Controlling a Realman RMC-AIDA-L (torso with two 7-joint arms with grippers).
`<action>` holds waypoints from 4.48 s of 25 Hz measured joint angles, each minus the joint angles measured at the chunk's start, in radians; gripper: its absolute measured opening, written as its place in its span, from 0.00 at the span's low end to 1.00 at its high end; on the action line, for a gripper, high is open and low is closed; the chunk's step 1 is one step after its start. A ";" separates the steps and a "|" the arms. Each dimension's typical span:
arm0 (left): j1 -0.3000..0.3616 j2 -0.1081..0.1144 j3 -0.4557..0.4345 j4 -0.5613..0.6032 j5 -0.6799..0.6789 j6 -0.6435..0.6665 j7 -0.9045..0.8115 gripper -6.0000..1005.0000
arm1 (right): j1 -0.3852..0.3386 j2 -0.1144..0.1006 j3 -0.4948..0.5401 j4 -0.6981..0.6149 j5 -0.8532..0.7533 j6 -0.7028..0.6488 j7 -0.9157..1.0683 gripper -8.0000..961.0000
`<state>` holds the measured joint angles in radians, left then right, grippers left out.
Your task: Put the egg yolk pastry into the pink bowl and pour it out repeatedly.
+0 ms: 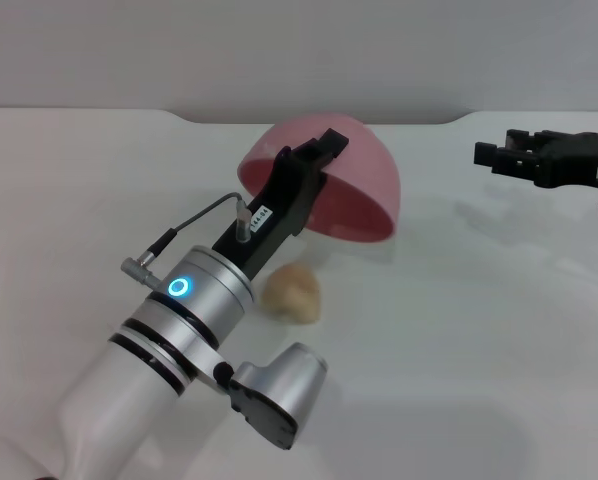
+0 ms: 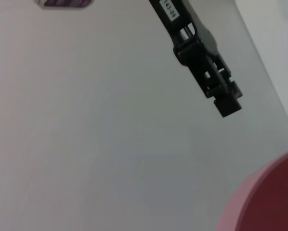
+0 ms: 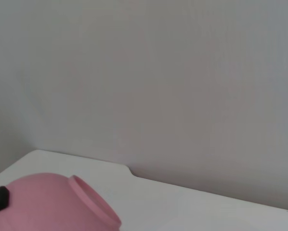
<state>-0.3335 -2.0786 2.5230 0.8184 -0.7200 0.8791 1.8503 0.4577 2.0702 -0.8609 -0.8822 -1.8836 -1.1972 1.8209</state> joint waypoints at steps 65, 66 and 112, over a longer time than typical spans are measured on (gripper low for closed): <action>-0.074 0.047 -1.631 0.580 -0.069 -2.271 -1.228 0.01 | 0.274 0.016 -0.944 0.225 0.198 0.336 0.009 0.65; -0.074 0.047 -1.631 0.580 -0.069 -2.271 -1.228 0.01 | 0.272 0.017 -0.958 0.222 0.204 0.343 0.009 0.65; -0.372 0.019 -1.270 0.268 0.029 -2.300 -1.248 0.01 | 0.219 0.003 -0.564 -0.117 0.028 -0.102 -0.083 0.07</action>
<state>-0.7053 -2.0592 1.2531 1.0860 -0.6906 -1.4205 0.6018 0.6769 2.0732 -1.4245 -0.9994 -1.8560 -1.2990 1.7382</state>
